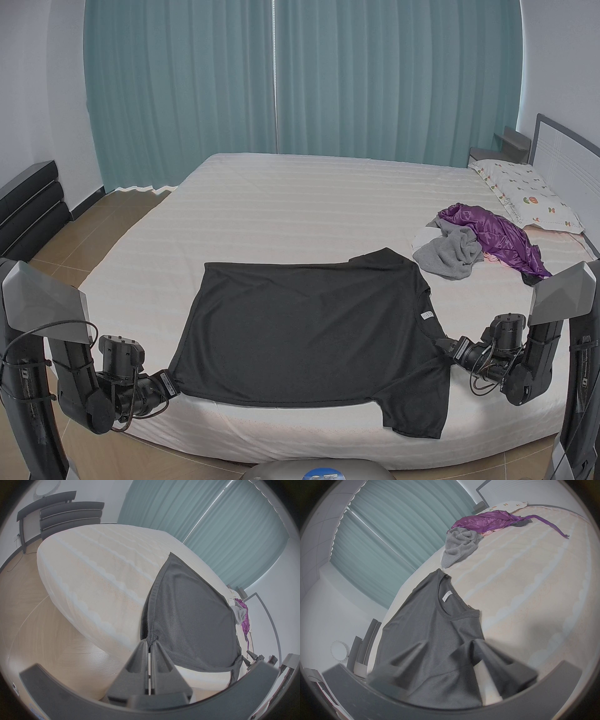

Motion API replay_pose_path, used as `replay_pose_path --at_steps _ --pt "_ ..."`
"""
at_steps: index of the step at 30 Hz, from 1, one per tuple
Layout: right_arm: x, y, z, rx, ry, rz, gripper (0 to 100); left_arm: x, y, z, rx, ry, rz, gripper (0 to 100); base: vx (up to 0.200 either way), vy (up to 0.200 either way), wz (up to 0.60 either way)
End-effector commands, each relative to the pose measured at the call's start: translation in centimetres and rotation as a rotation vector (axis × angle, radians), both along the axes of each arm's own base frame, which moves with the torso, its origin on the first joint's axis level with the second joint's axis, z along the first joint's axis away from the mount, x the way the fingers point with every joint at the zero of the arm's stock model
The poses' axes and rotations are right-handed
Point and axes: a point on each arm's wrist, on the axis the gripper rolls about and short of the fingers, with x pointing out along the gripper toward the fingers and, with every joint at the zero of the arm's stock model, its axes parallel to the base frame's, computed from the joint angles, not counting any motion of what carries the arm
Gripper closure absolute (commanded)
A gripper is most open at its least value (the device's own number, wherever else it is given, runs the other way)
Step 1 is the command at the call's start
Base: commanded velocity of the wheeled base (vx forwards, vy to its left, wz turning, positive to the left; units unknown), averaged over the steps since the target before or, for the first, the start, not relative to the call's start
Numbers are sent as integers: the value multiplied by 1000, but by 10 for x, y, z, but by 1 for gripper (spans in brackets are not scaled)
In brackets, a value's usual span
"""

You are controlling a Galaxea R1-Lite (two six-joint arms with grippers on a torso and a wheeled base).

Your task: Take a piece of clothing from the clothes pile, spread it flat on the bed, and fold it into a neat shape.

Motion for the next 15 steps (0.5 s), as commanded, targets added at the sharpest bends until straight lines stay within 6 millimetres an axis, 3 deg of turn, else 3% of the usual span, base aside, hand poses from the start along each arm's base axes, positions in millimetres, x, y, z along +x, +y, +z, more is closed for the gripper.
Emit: replay_pose_path --at_steps 1,7,15 --pt "-4 -4 11 5 -24 -5 0 0 0 0 0 0 0 100 0 0 0" --pt "-28 -16 37 45 -40 53 0 0 0 0 -1 -1 0 100 0 0 0" --pt "-60 -19 24 -19 69 161 0 0 0 2 -1 -4 1 100 0 0 0"
